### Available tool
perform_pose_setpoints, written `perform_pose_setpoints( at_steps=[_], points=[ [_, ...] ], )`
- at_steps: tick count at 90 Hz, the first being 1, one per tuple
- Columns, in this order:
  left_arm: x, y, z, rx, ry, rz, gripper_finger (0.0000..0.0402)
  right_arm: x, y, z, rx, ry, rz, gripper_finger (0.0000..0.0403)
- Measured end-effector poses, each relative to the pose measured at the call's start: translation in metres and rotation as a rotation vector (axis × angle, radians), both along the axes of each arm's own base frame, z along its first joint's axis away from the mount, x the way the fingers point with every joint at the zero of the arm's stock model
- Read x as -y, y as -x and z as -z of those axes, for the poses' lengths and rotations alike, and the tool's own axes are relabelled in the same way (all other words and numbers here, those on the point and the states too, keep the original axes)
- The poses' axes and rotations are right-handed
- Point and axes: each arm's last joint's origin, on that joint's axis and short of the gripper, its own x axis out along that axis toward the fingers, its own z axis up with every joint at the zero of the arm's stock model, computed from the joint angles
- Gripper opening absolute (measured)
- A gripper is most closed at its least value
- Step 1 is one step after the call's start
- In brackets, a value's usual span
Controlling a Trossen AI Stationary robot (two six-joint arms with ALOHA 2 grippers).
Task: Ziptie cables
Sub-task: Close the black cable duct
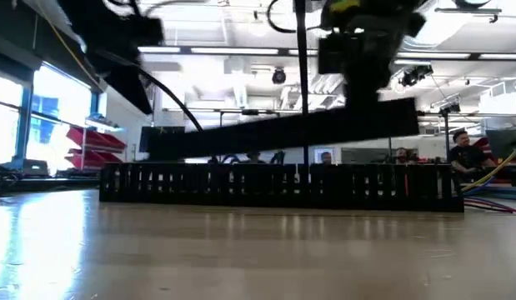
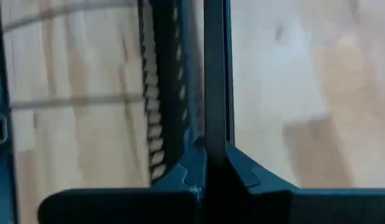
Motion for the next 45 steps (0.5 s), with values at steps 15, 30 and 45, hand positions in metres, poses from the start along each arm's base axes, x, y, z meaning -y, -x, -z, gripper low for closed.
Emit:
perform_pose_setpoints(
  at_steps=[15,30,45],
  points=[
    [0.022,0.025,0.012,0.11,0.138,-0.046,0.0042,-0.039,0.029,-0.005,0.083,-0.066,-0.058,0.0001],
    [0.041,0.031,0.025,0.283,0.152,0.042,0.0055,-0.068,0.06,0.006,0.185,-0.151,-0.1,0.0],
    [0.054,0.02,0.024,0.508,0.208,0.288,0.0074,-0.081,0.08,0.025,0.231,-0.232,-0.049,0.0]
  ],
)
